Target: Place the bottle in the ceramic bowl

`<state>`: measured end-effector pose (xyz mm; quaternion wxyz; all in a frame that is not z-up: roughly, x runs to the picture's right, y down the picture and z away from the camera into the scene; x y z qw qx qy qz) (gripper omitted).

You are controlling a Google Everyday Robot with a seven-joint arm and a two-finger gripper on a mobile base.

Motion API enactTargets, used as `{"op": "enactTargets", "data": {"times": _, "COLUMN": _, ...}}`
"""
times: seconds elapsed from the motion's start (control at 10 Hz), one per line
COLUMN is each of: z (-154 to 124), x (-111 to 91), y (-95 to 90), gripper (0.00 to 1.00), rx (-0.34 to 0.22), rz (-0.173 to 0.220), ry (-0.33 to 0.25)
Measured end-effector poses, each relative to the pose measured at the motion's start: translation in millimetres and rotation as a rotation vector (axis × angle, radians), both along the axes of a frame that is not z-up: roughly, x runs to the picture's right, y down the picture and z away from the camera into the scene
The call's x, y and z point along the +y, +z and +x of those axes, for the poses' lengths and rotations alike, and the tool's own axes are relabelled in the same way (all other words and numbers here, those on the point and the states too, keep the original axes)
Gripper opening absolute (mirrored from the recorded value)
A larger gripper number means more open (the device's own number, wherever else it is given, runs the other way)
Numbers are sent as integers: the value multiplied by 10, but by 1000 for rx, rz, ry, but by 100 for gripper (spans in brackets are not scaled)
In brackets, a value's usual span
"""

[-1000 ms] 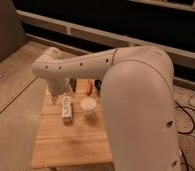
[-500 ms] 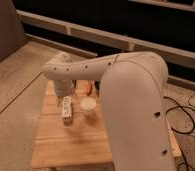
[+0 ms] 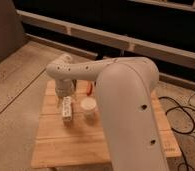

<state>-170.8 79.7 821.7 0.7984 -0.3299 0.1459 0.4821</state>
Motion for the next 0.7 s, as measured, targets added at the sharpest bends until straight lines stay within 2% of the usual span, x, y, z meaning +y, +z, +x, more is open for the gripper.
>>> {"op": "enactTargets", "data": {"times": 0.4, "z": 59, "x": 100, "y": 259, "gripper": 65, "rx": -19, "rz": -88, "ry": 1}}
{"op": "enactTargets", "data": {"times": 0.7, "z": 1, "x": 153, "y": 416, "gripper": 65, "rx": -47, "rz": -132, "ry": 42}}
